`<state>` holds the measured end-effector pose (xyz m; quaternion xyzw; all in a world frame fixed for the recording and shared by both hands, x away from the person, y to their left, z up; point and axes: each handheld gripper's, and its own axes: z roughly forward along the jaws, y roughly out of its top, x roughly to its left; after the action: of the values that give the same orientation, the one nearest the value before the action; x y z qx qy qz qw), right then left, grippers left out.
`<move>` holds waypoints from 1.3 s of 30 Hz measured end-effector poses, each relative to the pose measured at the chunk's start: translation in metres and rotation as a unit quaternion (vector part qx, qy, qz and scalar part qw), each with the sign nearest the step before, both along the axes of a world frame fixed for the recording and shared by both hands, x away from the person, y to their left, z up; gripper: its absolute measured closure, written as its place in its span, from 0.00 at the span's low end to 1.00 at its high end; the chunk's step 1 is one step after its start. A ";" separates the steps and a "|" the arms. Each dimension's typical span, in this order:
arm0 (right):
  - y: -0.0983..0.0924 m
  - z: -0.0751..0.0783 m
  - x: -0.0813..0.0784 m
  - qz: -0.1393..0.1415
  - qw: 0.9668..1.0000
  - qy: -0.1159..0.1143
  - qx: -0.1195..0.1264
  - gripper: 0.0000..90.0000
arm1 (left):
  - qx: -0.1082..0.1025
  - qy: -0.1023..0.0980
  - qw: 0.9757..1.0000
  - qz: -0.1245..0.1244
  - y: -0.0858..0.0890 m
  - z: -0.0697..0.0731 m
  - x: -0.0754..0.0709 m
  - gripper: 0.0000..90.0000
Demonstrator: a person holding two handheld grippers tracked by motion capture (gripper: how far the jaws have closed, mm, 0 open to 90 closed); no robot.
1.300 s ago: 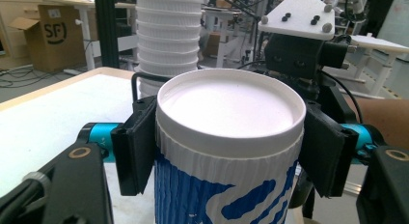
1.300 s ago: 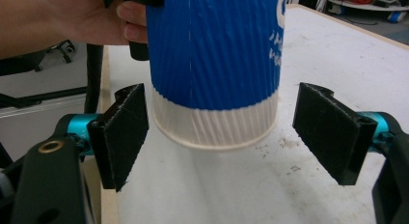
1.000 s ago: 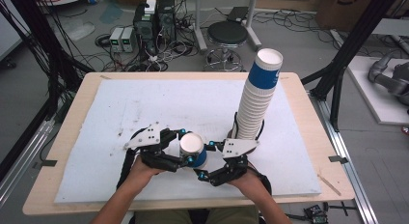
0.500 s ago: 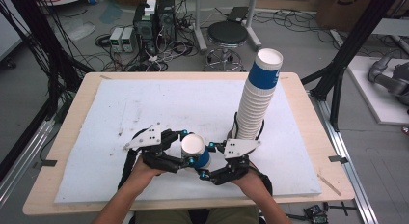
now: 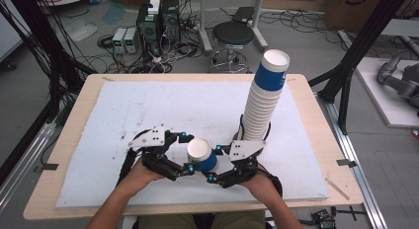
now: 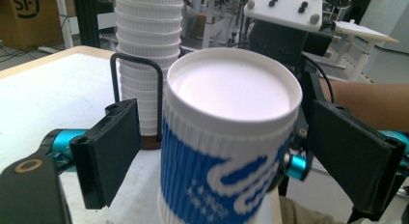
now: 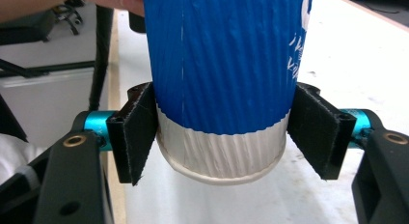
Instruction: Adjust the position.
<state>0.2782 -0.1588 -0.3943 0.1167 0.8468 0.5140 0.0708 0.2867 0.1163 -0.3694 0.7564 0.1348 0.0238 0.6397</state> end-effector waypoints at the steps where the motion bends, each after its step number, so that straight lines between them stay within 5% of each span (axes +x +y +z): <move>1: -0.001 0.002 0.000 -0.005 1.000 -0.001 -0.005 0.33 | 0.002 -0.002 1.000 0.001 0.002 0.001 0.000 0.14; 7: -0.001 0.011 0.005 -0.002 0.999 -0.018 -0.037 0.33 | 0.019 -0.006 1.000 -0.004 0.010 0.008 0.000 0.14; 12: 0.007 0.017 0.008 0.021 0.995 -0.025 -0.093 0.32 | 0.053 -0.009 0.999 -0.004 0.007 0.012 0.000 0.14; 16: 0.014 0.023 0.010 0.039 0.991 -0.029 -0.124 0.32 | 0.101 -0.002 0.995 -0.014 0.002 0.015 0.003 0.14; 22: 0.019 0.032 0.012 0.053 0.987 -0.036 -0.148 0.32 | 0.108 0.002 0.994 -0.017 0.004 0.021 0.007 0.14; 33: 0.027 0.042 0.016 0.074 0.974 -0.036 -0.209 0.32 | 0.137 0.019 0.990 -0.028 -0.001 0.022 0.010 0.16; 39: 0.032 0.041 0.014 0.082 0.965 -0.039 -0.245 0.32 | 0.169 0.027 0.984 -0.043 -0.008 0.017 0.013 0.21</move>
<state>0.2927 -0.1268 -0.3532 0.0055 0.9500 0.2996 0.0877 0.2996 0.1088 -0.3527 0.8592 0.1129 -0.0016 0.4990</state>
